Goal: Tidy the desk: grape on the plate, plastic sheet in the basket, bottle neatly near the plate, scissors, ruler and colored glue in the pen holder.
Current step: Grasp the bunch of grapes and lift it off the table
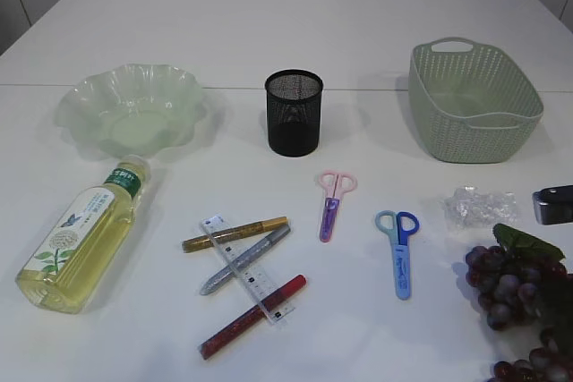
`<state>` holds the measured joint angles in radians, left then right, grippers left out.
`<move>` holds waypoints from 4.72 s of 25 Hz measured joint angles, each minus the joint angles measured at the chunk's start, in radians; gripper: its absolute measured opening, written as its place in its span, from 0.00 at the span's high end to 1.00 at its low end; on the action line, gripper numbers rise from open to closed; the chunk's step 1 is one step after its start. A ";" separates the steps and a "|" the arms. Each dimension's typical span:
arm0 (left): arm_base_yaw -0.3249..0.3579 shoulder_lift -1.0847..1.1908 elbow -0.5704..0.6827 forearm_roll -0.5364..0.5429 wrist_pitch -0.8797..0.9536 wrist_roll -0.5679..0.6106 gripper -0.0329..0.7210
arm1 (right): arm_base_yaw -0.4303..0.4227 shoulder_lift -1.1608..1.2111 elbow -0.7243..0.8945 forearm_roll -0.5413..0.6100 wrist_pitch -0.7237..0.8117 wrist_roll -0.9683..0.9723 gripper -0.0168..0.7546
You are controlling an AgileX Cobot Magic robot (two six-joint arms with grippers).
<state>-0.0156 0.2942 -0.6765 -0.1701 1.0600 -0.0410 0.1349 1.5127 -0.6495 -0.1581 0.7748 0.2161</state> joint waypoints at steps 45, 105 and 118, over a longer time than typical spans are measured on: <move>0.000 0.000 0.000 -0.018 0.000 0.000 0.42 | 0.000 0.162 -0.006 0.082 -0.160 0.047 0.25; 0.000 0.000 0.000 -0.175 -0.001 0.000 0.42 | -0.002 -0.328 -0.203 0.270 0.157 -0.122 0.84; 0.000 0.187 0.000 -0.316 -0.007 0.373 0.42 | -0.002 -0.328 -0.316 0.415 0.294 -0.269 0.84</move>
<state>-0.0156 0.4815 -0.6765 -0.4865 1.0534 0.3321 0.1324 1.1851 -0.9651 0.2569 1.0683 -0.0533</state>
